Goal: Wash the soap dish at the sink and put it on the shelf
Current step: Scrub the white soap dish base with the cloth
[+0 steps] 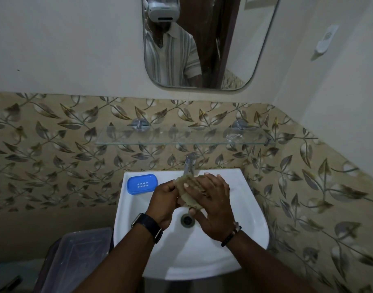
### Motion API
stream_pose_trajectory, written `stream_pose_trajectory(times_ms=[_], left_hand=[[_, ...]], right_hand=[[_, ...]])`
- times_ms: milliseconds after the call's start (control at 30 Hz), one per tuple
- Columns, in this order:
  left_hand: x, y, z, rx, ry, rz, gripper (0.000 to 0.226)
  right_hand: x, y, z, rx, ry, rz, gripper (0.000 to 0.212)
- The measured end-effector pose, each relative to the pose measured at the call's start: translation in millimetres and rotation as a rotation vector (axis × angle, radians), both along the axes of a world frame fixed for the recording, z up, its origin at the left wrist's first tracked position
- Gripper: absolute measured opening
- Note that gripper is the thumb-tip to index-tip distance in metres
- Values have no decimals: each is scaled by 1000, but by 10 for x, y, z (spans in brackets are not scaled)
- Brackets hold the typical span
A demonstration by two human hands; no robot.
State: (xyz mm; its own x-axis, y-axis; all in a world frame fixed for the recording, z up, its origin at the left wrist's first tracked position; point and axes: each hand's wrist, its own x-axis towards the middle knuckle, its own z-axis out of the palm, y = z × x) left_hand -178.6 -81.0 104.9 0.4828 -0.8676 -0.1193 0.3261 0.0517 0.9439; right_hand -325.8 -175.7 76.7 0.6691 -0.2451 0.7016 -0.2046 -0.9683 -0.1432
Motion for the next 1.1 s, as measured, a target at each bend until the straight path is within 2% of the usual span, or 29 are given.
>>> stream_pose_trajectory(times_ms=[67,133,200,300,367,400,467,567,667,800,867,1000,1067,1100], left_hand=[[-3,11,7,-24,-12,-9,24],[-35,5,16,-51,32,1,41],[-70,-9,30,-80,131,20,50],[-86,-17,48,-147,269,55,41],[-114,-14,54,-233,383,63,35],[-146,-28,67,-267,407,62,35],[-242,-60,94,-278,350,65,38],[-350,-75,24,-198,137,81,39],[-271,-53,-124,-147,-17,83,31],[-53,-9,-73,-155,-40,47,28],[21,-28,1,-153,-116,4,18],[-20,-63,73,-161,-242,6,25],[-46,-75,37,-185,-267,77,33],[-58,-75,12,-198,-253,104,29]], right_hand=[[-10,-78,64,8,-27,25,48],[16,-68,129,227,-184,5,43],[78,17,210,681,-457,-32,42],[162,160,312,1343,-835,41,49],[229,238,355,1639,-983,150,43],[265,292,382,1715,-1024,194,43],[340,363,403,1765,-1062,237,44],[368,352,419,1723,-1029,204,34],[256,229,417,1653,-912,152,21],[84,35,426,1459,-648,0,15],[51,24,415,1509,-582,24,17],[56,74,367,1741,-723,143,29],[87,120,379,1777,-784,186,39],[100,144,397,1766,-784,193,43]])
